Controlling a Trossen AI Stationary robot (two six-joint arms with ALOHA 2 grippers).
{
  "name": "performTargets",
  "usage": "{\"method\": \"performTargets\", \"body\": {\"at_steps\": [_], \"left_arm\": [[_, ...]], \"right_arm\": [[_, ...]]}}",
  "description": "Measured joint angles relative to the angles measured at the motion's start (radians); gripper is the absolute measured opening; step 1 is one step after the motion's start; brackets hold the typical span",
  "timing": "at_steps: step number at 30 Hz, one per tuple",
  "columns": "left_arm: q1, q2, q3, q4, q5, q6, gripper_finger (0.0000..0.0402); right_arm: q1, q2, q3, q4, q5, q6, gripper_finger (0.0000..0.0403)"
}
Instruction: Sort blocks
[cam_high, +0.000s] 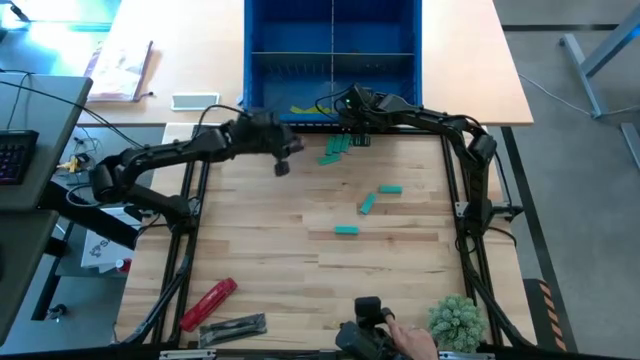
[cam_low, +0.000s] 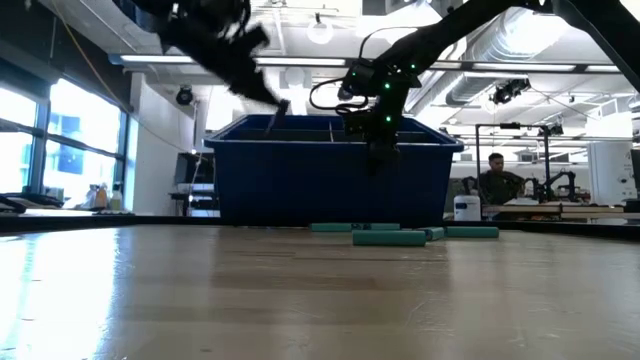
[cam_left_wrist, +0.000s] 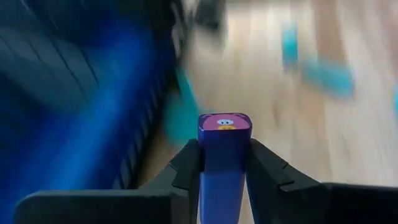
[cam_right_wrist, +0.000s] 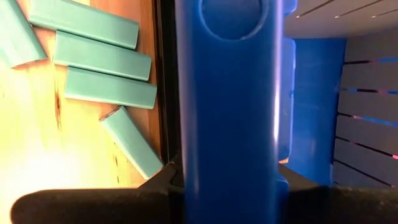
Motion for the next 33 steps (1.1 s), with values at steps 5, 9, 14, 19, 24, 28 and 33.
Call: {"method": "performTargets", "body": {"at_steps": [5, 9, 14, 19, 24, 28, 33], "left_arm": [[0.021, 0.041, 0.0, 0.353, 0.061, -0.011, 0.006], [0.071, 0.098, 0.0, 0.519, 0.007, -0.013, 0.006], [0.16, 0.181, 0.0, 0.708, -0.038, -0.097, 0.006], [0.237, 0.264, 0.002, 0.896, 0.007, -0.216, 0.006], [0.262, 0.319, 0.01, 0.965, 0.049, -0.247, 0.006], [0.267, 0.359, 0.01, 0.978, 0.048, -0.245, 0.006], [0.269, 0.424, 0.01, 1.023, 0.044, -0.238, 0.006]], "right_arm": [[0.0, 0.0, 0.0, -0.002, -0.018, 0.001, 0.0065], [0.0, 0.0, 0.0, -0.005, -0.024, 0.0, 0.0077], [0.0, 0.0, -0.001, -0.009, -0.025, -0.001, 0.0113], [0.002, 0.0, -0.002, -0.01, -0.029, 0.001, 0.0149], [0.02, 0.001, 0.011, -0.021, 0.015, -0.002, 0.0173], [0.032, 0.005, 0.033, -0.044, 0.008, -0.01, 0.0189], [0.038, 0.006, 0.04, -0.053, 0.002, -0.021, 0.0204]]}}
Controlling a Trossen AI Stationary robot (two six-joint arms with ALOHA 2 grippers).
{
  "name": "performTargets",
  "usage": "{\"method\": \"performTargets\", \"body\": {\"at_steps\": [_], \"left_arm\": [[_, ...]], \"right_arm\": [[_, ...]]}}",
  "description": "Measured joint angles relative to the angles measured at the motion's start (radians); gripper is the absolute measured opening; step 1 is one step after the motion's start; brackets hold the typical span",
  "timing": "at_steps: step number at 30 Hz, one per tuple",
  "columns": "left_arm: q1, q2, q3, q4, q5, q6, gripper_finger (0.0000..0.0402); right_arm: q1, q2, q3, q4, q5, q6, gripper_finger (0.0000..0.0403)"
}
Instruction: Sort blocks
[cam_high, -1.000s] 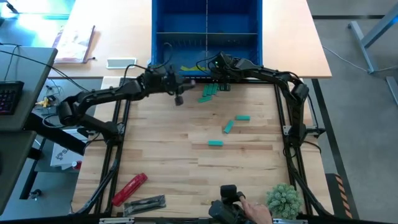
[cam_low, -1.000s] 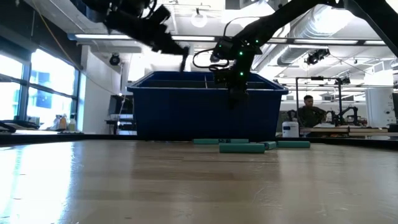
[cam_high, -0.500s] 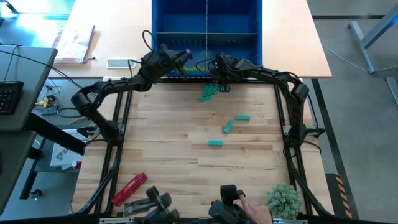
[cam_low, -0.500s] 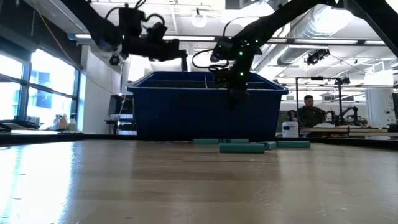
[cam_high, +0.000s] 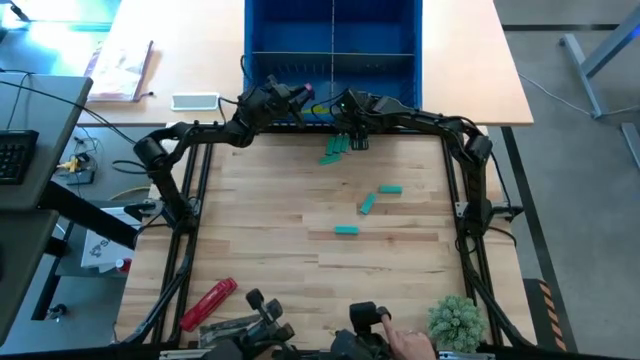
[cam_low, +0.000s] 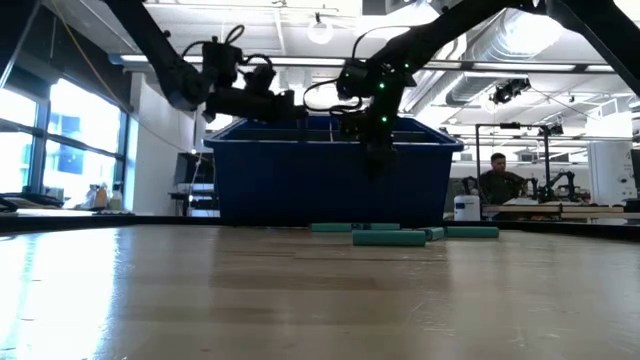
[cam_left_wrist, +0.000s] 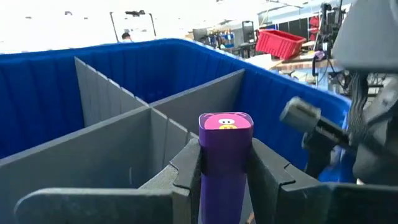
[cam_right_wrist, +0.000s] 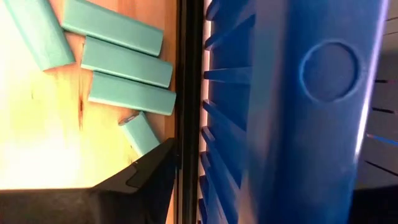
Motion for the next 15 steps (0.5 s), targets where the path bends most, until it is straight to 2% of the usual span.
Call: {"method": "performTargets", "body": {"at_steps": [15], "left_arm": [[0.02, 0.052, 0.0, 0.026, -0.001, 0.001, 0.006]], "right_arm": [[0.029, -0.036, 0.004, -0.07, 0.022, 0.001, 0.0209]]}}
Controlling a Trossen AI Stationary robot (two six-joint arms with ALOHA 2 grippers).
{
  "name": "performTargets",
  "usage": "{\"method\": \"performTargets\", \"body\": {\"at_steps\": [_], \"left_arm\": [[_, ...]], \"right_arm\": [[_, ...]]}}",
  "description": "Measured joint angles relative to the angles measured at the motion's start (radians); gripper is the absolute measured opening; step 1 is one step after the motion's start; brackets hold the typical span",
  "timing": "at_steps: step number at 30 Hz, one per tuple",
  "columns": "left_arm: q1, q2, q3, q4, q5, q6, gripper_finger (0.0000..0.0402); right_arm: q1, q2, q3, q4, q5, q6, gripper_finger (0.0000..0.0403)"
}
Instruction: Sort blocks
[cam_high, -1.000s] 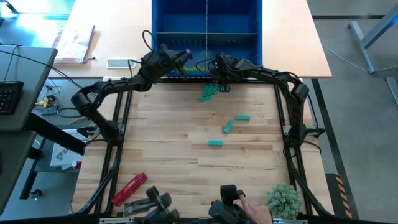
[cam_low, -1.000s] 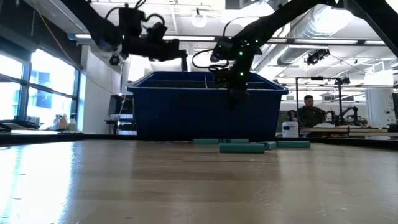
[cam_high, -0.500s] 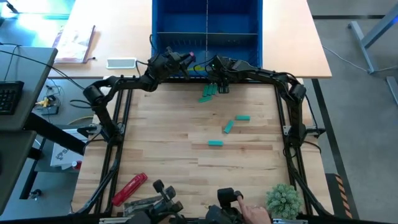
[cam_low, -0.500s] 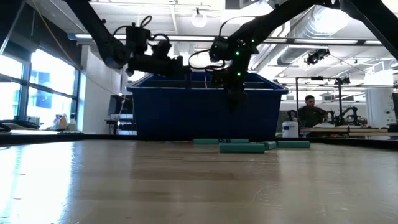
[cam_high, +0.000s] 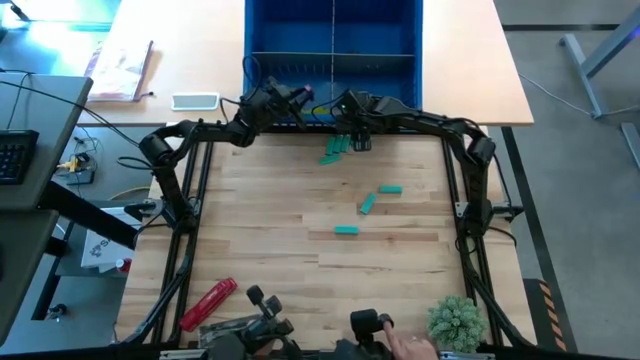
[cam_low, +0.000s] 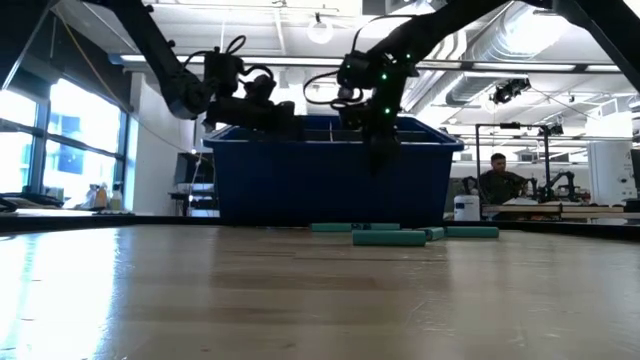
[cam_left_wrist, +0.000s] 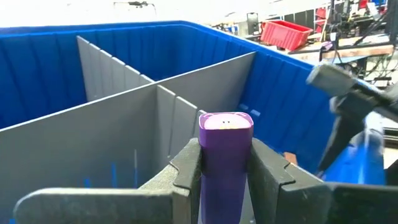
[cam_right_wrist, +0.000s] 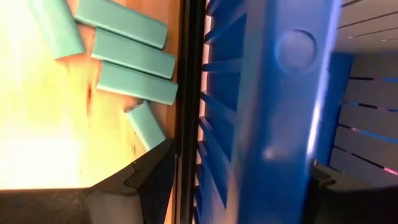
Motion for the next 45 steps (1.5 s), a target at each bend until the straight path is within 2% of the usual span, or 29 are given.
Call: {"method": "performTargets", "body": {"at_steps": [9, 16, 24, 28, 31, 35, 40, 45], "left_arm": [[0.003, 0.0, 0.0, -0.001, 0.0, 0.016, 0.006], [0.003, 0.0, 0.0, -0.02, 0.001, 0.018, 0.006], [0.003, 0.0, -0.001, -0.027, 0.007, 0.025, 0.006], [0.003, 0.0, -0.001, -0.027, 0.011, 0.025, 0.006], [0.002, 0.0, -0.001, -0.028, 0.012, 0.025, 0.006], [0.002, 0.0, -0.001, -0.028, 0.013, 0.035, 0.006], [0.0, 0.0, -0.001, -0.027, 0.013, 0.037, 0.006], [-0.006, 0.0, -0.001, -0.025, 0.013, 0.08, 0.006]], "right_arm": [[0.003, -0.019, 0.019, -0.091, -0.002, 0.061, 0.0209], [0.033, -0.019, 0.115, -0.176, 0.003, 0.069, 0.0209], [0.058, -0.021, 0.276, -0.165, -0.109, 0.119, 0.0209], [0.059, -0.022, 0.315, -0.144, -0.127, 0.146, 0.0209], [0.058, -0.022, 0.329, -0.099, -0.174, 0.208, 0.0209], [0.047, -0.014, 0.332, 0.06, -0.334, 0.344, 0.0209], [0.047, 0.024, 0.332, 0.286, -0.277, 0.481, 0.0209], [0.047, 0.068, 0.332, 0.398, -0.246, 0.522, 0.0209]]}}
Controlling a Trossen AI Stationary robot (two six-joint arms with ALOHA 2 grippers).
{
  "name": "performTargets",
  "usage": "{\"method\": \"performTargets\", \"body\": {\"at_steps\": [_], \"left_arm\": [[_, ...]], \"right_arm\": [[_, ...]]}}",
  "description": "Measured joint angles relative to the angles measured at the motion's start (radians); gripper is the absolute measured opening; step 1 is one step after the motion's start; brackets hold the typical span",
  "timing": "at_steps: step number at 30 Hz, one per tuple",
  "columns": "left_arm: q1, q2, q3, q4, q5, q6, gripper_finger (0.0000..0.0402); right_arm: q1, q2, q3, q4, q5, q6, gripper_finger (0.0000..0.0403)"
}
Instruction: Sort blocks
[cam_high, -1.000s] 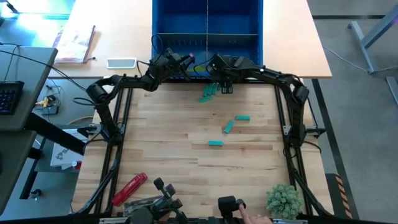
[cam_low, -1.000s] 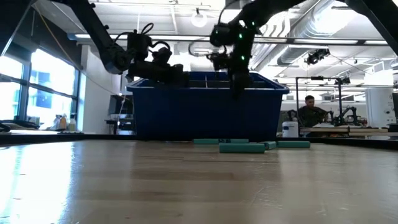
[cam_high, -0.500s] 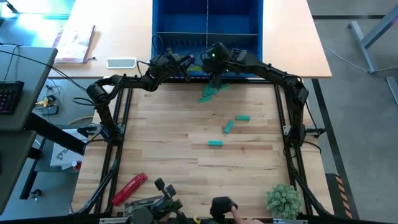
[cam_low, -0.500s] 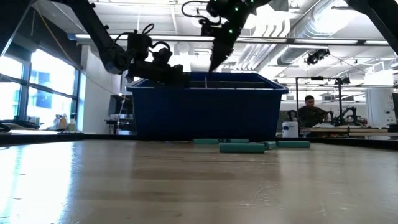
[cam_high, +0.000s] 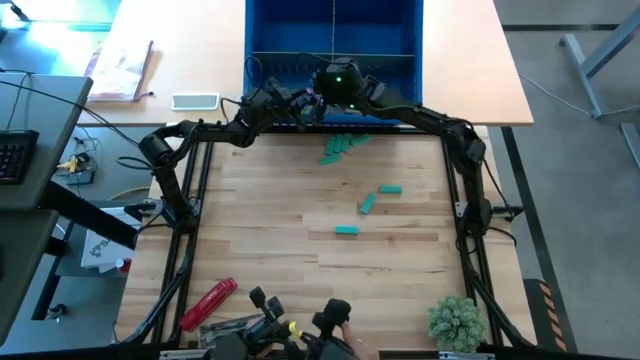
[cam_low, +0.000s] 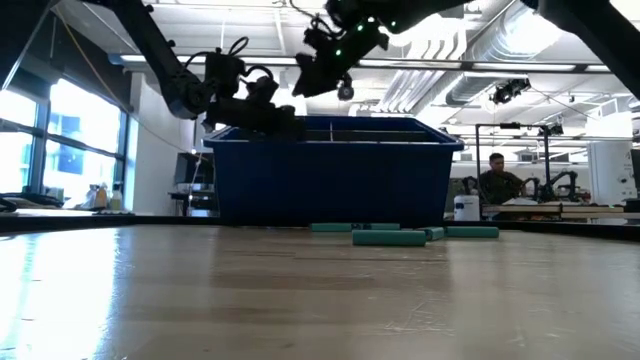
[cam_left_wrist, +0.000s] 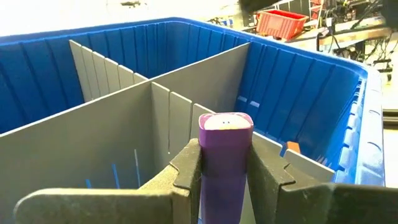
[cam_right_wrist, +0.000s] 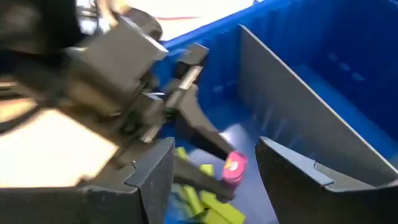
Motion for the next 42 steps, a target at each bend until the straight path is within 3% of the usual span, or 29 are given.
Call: {"method": "performTargets", "body": {"at_steps": [3, 9, 26, 31, 38, 42], "left_arm": [[-0.001, 0.0, 0.0, 0.001, -0.005, 0.008, 0.006], [-0.007, 0.0, 0.0, 0.002, -0.006, 0.056, 0.006], [-0.043, 0.0, -0.002, 0.028, -0.02, 0.134, 0.006], [-0.056, 0.0, -0.002, 0.027, -0.025, 0.229, 0.006], [-0.058, 0.0, -0.002, 0.028, -0.049, 0.301, 0.0058], [-0.058, 0.0, -0.002, 0.022, -0.049, 0.321, 0.0089]], "right_arm": [[-0.006, 0.026, 0.0, 0.018, 0.057, 0.0, 0.0209], [-0.041, 0.064, 0.0, 0.022, 0.058, 0.071, 0.0209], [-0.076, 0.07, 0.0, -0.027, -0.036, 0.154, 0.0201], [-0.078, 0.069, 0.0, -0.06, -0.081, 0.157, 0.0154], [-0.079, 0.069, 0.002, -0.089, -0.1, 0.156, 0.0048], [-0.084, 0.069, 0.002, -0.092, -0.131, 0.147, 0.0038]]}}
